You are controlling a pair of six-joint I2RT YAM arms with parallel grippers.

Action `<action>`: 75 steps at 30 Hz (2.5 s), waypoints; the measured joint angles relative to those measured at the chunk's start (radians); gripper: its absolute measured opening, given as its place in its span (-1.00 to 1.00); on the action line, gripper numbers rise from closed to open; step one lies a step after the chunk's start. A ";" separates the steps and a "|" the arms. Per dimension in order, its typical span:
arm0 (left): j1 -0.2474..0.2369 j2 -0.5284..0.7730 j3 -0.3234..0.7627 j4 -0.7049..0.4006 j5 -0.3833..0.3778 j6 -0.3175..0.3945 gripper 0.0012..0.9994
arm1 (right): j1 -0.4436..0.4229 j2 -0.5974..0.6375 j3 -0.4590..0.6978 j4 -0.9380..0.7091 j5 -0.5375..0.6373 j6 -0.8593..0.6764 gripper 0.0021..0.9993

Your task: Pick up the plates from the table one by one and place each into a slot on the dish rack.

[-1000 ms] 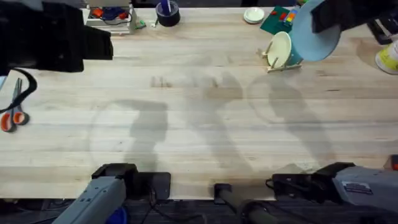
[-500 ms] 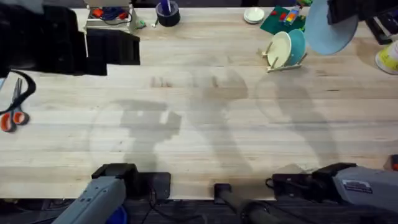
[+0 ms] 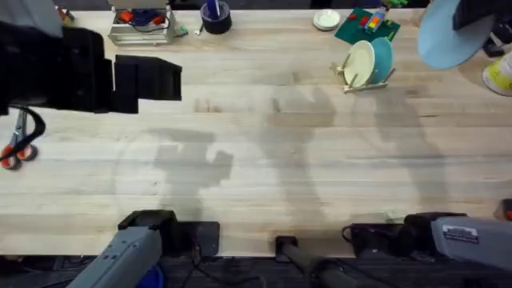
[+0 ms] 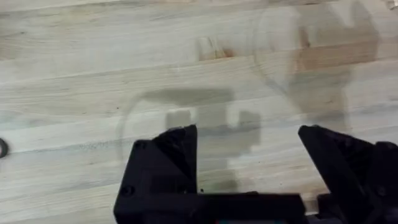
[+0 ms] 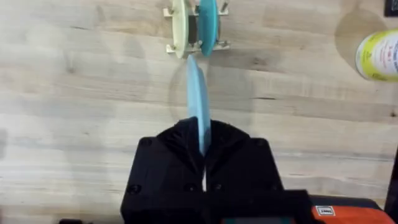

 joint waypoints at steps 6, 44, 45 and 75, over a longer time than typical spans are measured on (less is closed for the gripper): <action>0.000 0.000 0.000 0.000 0.000 0.000 0.99 | -0.082 0.003 0.000 0.016 -0.050 -0.033 -0.94; 0.000 0.000 0.000 0.001 0.000 0.000 0.99 | -0.105 0.196 0.001 0.135 -0.117 -0.039 -0.94; 0.000 0.000 0.000 0.001 0.000 0.000 0.99 | -0.105 0.196 0.001 0.135 -0.117 -0.038 -0.94; 0.000 0.000 0.000 0.001 0.000 0.000 0.99 | -0.105 0.198 0.001 0.142 -0.118 -0.031 -0.94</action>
